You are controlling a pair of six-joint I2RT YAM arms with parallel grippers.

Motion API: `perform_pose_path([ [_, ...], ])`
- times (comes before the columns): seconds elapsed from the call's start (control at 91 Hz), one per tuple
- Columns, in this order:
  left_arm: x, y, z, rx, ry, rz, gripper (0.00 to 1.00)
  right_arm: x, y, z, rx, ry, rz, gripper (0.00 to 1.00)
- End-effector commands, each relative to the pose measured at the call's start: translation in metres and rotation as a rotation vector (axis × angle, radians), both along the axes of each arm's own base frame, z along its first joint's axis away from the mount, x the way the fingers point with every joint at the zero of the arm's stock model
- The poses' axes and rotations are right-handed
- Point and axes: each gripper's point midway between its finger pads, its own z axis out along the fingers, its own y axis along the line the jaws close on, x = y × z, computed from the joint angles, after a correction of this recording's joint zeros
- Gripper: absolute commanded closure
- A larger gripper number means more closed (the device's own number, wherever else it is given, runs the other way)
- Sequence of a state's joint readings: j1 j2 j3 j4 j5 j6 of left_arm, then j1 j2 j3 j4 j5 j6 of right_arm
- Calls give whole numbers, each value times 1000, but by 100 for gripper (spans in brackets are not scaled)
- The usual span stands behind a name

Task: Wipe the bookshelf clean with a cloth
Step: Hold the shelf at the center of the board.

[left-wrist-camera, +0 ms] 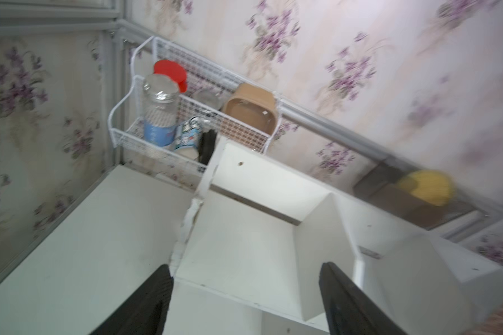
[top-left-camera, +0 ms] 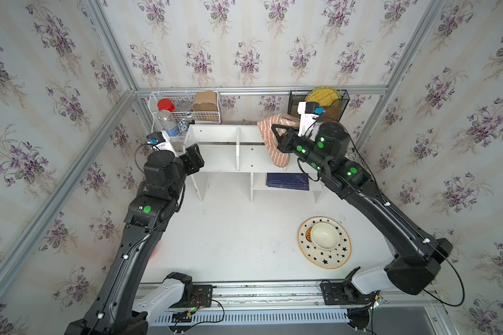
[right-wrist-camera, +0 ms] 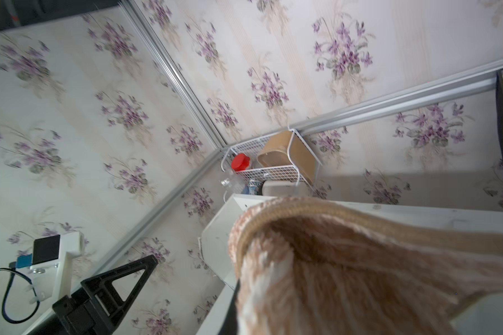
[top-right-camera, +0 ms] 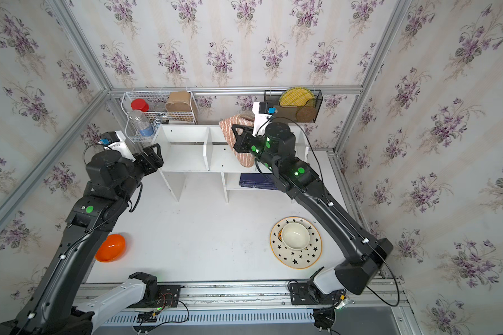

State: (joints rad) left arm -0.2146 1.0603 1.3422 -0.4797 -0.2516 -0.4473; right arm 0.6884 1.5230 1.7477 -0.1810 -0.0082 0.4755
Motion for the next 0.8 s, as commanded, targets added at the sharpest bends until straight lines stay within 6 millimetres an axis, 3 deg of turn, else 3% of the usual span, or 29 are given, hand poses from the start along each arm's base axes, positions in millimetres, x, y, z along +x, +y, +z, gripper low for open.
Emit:
perform_pose_path([
  [0.0,5,35,-33,11,104,130,17,17,12,-34,-93,88,-6,100],
  [0.165,36,40,-57,-14,120,74,17,41,28,-77,-176,187,-45,100],
  [0.308,58,19,-72,-52,88,-41,20,47,40,-115,-283,241,-104,100],
  [0.429,71,8,-84,-80,88,-91,28,56,33,-147,-350,311,-203,100],
  [0.582,76,-3,-87,-88,77,-151,52,59,41,-181,-380,364,-190,100],
  [0.692,75,-9,-89,-69,71,-176,80,59,53,-186,-389,358,-165,100],
  [0.791,70,-9,-93,-47,63,-170,94,56,64,-187,-385,352,-139,100],
])
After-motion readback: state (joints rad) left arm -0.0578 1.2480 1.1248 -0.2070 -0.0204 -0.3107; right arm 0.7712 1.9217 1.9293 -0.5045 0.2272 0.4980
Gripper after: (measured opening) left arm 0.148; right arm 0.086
